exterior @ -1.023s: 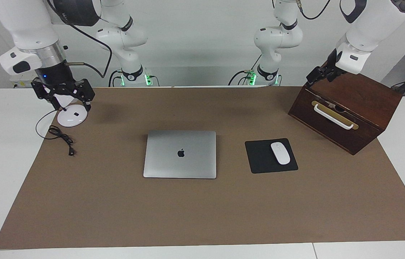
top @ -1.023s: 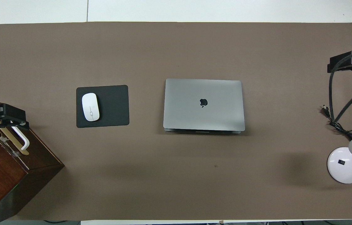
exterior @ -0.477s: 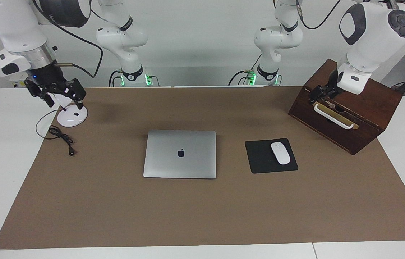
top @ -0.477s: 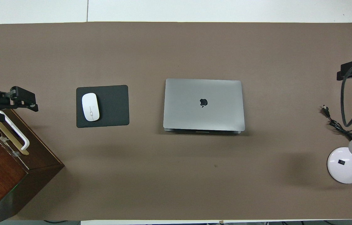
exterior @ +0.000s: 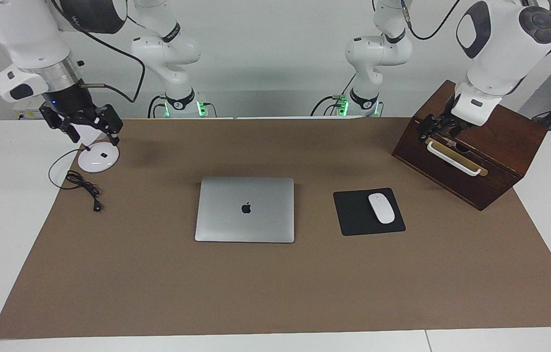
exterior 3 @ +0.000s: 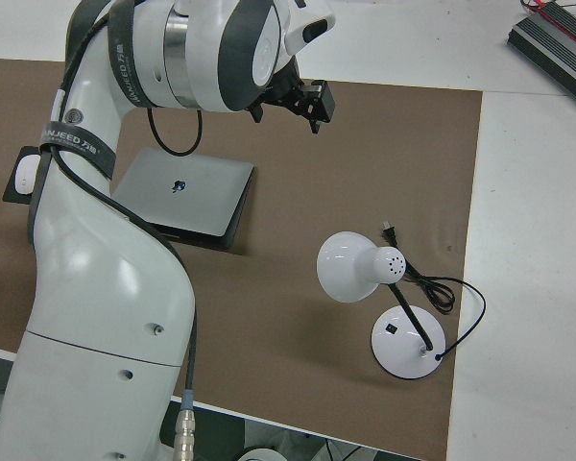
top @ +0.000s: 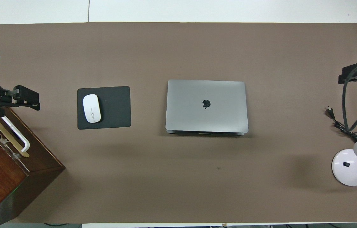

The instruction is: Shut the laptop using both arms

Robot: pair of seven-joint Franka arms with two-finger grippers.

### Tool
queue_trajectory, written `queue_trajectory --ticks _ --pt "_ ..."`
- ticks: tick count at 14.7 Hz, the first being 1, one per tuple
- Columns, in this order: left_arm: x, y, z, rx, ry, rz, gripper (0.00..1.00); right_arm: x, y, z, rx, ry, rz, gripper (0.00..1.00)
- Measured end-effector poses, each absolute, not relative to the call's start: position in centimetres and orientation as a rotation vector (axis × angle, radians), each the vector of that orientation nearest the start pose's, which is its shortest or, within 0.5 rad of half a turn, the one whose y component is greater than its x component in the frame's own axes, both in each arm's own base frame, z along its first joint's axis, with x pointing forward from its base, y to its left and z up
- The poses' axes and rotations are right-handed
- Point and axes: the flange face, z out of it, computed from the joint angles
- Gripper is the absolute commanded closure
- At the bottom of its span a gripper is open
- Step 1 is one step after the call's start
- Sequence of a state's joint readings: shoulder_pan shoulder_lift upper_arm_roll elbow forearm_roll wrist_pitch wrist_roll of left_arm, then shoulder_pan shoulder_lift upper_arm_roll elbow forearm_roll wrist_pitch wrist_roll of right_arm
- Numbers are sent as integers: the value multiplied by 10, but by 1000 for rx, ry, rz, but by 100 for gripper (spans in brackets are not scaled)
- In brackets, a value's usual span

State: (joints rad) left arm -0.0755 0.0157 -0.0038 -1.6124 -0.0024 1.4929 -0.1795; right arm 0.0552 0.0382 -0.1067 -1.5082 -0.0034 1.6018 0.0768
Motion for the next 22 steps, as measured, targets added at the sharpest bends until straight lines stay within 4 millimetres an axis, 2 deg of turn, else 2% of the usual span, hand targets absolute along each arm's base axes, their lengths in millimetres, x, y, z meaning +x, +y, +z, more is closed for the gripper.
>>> queue_trajectory --ticks 7,14,22 --pt "545 -45 615 -3136 -148 163 0 569 -29 636 -3141 201 -81 0" --pt "547 -46 613 -3144 -145 144 0 561 -23 630 -3144 177 30 0" --pt "553 -48 606 -3151 -136 93 0 559 -22 628 -3144 151 67 0"
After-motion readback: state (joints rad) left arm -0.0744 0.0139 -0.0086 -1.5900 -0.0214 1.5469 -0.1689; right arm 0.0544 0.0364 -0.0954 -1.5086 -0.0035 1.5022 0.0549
